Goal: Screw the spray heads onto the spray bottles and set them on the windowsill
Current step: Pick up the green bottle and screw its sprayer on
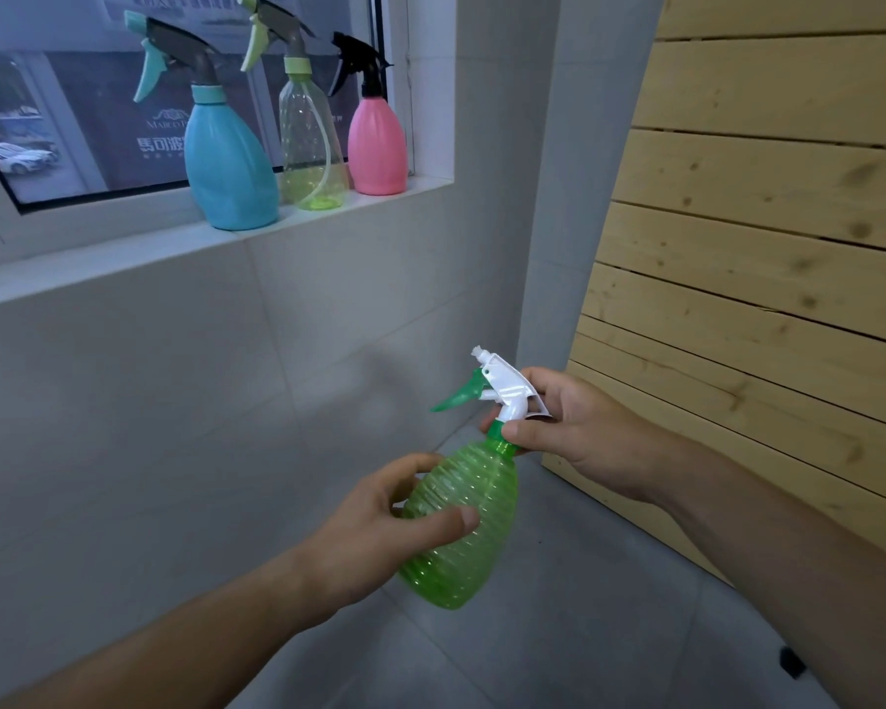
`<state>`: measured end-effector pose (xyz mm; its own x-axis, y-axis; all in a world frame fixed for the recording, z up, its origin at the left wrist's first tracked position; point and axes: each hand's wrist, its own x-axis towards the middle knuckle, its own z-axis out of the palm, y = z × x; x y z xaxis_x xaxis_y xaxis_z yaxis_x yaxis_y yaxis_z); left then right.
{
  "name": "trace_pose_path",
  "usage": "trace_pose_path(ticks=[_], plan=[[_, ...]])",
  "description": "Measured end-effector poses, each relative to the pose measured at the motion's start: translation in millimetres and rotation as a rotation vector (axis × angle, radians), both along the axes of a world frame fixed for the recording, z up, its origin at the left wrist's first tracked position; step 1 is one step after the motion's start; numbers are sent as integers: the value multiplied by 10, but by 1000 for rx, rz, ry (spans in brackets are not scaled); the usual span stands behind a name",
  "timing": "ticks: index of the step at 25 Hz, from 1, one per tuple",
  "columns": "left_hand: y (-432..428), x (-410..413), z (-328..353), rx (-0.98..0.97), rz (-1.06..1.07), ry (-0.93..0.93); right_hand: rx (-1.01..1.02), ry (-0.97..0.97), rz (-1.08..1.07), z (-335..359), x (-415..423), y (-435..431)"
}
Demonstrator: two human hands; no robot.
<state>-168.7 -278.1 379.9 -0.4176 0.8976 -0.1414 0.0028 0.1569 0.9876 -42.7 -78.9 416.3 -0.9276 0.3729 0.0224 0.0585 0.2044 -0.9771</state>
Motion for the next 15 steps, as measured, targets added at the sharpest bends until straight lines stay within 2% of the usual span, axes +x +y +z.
trace_pose_path(ticks=[4,15], plan=[[-6,24,4,-4,13,-144,-36,67,-61,-47,-32,-19],[8,-2,-26,-7,-31,-406,-219,184,41,10,-23,20]])
